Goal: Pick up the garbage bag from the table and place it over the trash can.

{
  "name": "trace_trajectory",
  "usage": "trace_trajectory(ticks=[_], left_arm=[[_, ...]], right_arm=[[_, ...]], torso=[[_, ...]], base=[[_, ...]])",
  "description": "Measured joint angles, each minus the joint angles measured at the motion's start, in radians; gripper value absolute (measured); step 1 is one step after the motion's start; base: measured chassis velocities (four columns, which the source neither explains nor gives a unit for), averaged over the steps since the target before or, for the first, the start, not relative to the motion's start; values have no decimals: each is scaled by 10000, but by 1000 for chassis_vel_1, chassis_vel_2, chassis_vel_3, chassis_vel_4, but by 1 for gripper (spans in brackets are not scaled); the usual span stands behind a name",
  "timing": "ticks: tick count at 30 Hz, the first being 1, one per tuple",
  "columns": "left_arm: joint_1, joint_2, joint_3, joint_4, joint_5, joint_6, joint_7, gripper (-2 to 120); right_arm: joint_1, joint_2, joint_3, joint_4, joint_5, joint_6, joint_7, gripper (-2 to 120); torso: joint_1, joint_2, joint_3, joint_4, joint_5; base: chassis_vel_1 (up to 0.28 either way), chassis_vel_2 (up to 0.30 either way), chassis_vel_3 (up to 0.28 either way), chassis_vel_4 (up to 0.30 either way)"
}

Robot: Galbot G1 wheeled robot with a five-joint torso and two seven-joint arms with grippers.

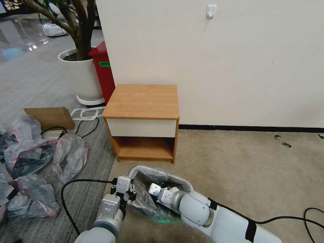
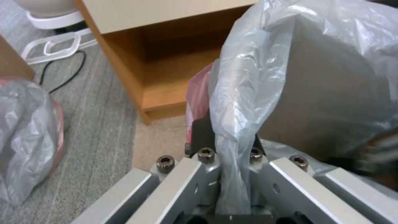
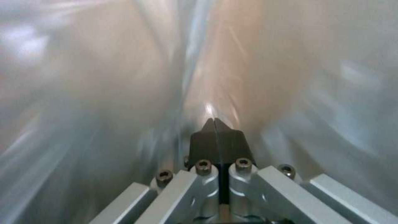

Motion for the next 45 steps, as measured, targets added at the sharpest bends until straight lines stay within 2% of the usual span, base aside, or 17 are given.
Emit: trace_trajectory(ticks=[2,5,6,10,12,14,16,20,24,29,32,33,35,38,40,42,45], left_arm=[[-86,-23,-133,61,-284,38,-56,0],[-331,-91,-398,145,-1727,377,-429,0],[-331,-91,-398,145,-1727,377,-429,0],[-524,-108,-634,161,-3385,757,-958,0],[-541,-107,-656,159,-3634,811,-1024,0],[-609,-114,-764,214,-4369,956,-1204,0],[-621,-116,-782,248,-4502,989,-1224,0],[-651,-54,-835,488,-5526,1237,-1228,0],[-685,41,-872,694,-6098,1325,-1042,0],[-769,78,-844,1182,-6370,1270,-883,0],[-805,68,-828,1478,-6314,1196,-824,0],[-810,72,-820,1746,-6088,1073,-699,0],[-803,78,-810,1813,-6002,1039,-647,0],[-784,87,-746,1987,-5532,902,-440,0],[-787,83,-732,2009,-5441,857,-405,0],[-814,33,-678,2030,-5280,715,-302,9],[-816,5,-655,2032,-5269,691,-285,17]], right_arm=[[-298,-284,254,476,100,94,2,0],[-1244,-922,1092,1963,560,456,26,0],[-1244,-922,1092,1963,560,456,26,0],[-2513,-1183,2902,3467,1090,974,133,0],[-2638,-1191,3111,3624,1188,1006,221,0],[-3236,-958,4032,4184,1508,1183,600,0],[-3398,-851,4240,4278,1539,1264,686,2],[-5007,204,5574,4612,1379,2306,977,22],[-5900,1171,5991,4624,1229,2809,1019,34],[-6299,1987,5922,4409,907,3244,1021,52],[-6354,2081,5821,4335,851,3310,1017,59],[-6365,2144,5762,4274,810,3347,1014,68],[-6362,2165,5759,4253,805,3362,1012,70],[-6319,2166,5779,4193,804,3412,1006,86],[-6310,2154,5779,4180,805,3430,1004,88],[-6266,2098,5780,4096,807,3509,993,97],[-6234,2096,5771,4051,809,3534,990,100]], torso=[[0,0,0,-1,0],[-1,1,-1,-2,-1],[-1,1,-1,-2,-1],[0,0,0,-2,-1],[0,1,0,0,-1],[0,1,-1,-1,0],[0,1,-1,0,2],[0,0,-1,0,1],[0,1,-1,-2,0],[0,0,-1,0,-1],[-1,1,-1,0,-3],[-1,1,-1,1,-1],[0,1,-1,1,-2],[-1,1,0,1,-1],[0,1,0,1,-1],[-1,1,0,1,0],[-1,1,0,1,1]], base=[[0,0,0,0],[0,0,0,0],[0,0,0,0],[0,0,0,0],[0,0,0,0],[0,0,0,0],[0,0,0,0],[0,0,0,0],[0,0,0,0],[0,0,0,0],[0,0,0,0],[0,0,0,0],[0,0,0,0],[0,0,0,0],[0,0,0,0],[0,0,0,0],[0,0,0,0]])
